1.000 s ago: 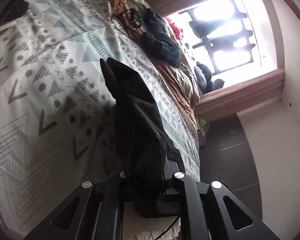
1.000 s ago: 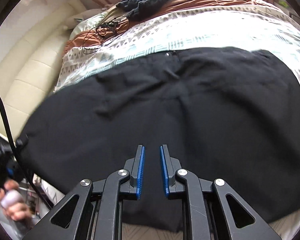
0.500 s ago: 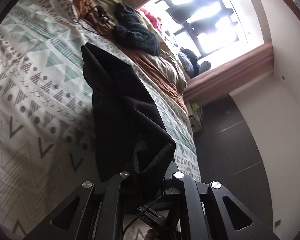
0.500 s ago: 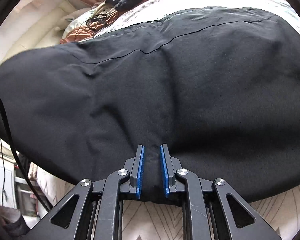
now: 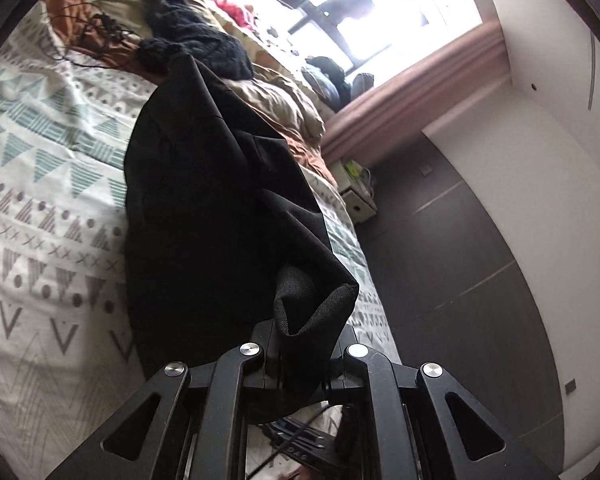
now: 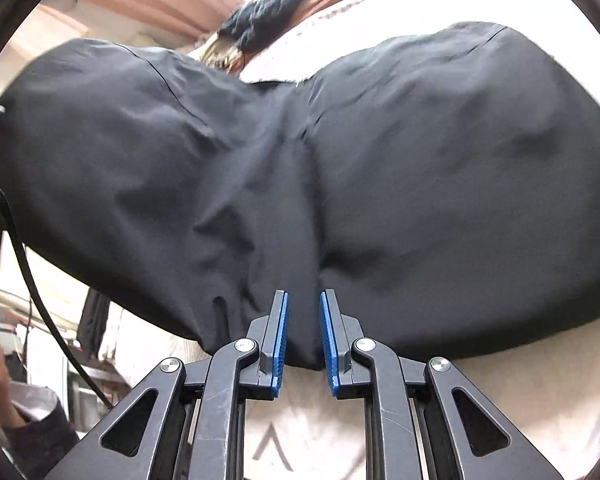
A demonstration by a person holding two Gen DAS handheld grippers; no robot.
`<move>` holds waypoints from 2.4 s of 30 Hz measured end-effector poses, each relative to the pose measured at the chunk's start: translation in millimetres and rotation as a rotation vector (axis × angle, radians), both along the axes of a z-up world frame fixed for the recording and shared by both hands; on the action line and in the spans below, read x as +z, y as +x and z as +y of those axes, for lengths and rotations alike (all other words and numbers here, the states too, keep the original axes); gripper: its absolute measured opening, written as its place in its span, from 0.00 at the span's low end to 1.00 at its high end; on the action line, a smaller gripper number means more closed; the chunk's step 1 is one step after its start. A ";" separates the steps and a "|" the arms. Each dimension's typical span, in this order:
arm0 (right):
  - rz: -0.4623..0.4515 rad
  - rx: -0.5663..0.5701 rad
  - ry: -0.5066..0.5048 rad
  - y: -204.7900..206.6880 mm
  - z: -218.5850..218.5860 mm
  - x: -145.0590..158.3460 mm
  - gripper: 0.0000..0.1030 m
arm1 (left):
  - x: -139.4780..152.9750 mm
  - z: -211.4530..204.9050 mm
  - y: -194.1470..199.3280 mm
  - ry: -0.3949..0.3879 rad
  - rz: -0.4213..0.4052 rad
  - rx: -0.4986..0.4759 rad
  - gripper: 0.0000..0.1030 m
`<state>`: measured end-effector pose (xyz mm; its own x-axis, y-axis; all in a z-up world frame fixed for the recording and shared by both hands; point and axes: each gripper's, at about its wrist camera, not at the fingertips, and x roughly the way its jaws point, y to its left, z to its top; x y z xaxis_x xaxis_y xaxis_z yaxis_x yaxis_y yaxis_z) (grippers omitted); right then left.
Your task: Fold large clothes
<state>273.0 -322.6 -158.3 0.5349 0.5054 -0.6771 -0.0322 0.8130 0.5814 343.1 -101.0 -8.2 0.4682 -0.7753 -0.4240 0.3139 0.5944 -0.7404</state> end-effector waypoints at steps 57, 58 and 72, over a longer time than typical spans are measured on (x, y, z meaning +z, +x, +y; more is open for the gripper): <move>-0.069 -0.315 0.174 -21.0 -159.6 9.4 0.10 | -159.9 -2.6 2.0 0.319 0.358 0.041 0.57; -0.067 -0.327 0.176 -22.7 -163.1 8.1 0.09 | -160.8 -6.0 2.4 0.319 0.356 0.033 0.57; 0.012 -0.541 0.191 -67.4 -237.2 -32.8 0.00 | -162.5 -49.4 -7.1 0.372 0.340 -0.036 0.50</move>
